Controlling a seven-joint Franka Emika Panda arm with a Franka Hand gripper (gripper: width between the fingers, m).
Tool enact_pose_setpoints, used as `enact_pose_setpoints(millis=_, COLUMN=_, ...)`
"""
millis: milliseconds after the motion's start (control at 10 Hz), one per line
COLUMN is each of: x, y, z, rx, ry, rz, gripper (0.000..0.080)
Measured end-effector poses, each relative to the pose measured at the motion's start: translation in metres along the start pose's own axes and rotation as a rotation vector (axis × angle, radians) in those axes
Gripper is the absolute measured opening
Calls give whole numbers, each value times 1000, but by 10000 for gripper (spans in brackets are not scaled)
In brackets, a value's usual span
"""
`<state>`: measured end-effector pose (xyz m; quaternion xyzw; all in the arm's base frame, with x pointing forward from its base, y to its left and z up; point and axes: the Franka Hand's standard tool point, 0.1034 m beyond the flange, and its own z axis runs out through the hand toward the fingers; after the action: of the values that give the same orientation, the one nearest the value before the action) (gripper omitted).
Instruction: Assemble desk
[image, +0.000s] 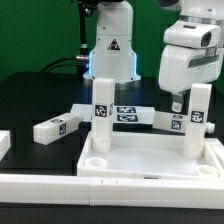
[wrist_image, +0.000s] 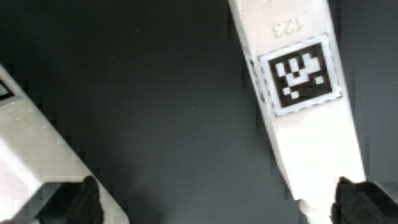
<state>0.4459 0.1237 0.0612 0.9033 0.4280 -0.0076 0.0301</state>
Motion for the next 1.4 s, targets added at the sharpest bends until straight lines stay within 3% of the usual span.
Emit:
enact_pose_setpoints(millis=200, x=-2, y=0, z=2, rx=-1, ry=4, rz=-9, gripper=649)
enact_pose_setpoints(millis=400, x=-33, y=-18, z=24, rx=26, ry=-24, rz=-45, gripper=649)
enact_pose_setpoints(millis=500, x=-37, y=-25, z=33, rx=32, ry=-30, rz=-53, gripper=649)
enact_pose_setpoints(millis=900, x=-34, y=-31, z=54, rx=7, ry=13, rz=-58, gripper=649)
enact_pose_setpoints(millis=1100, x=-34, y=-30, z=53, rx=7, ry=12, rz=-57, gripper=390)
enact_pose_setpoints(millis=1200, x=-34, y=-30, z=53, rx=7, ry=12, rz=-56, gripper=390)
enact_pose_setpoints(millis=1300, x=-34, y=-30, z=53, rx=7, ry=12, rz=-56, gripper=282)
enact_pose_setpoints(millis=1400, x=-34, y=-30, z=53, rx=7, ry=12, rz=-57, gripper=284)
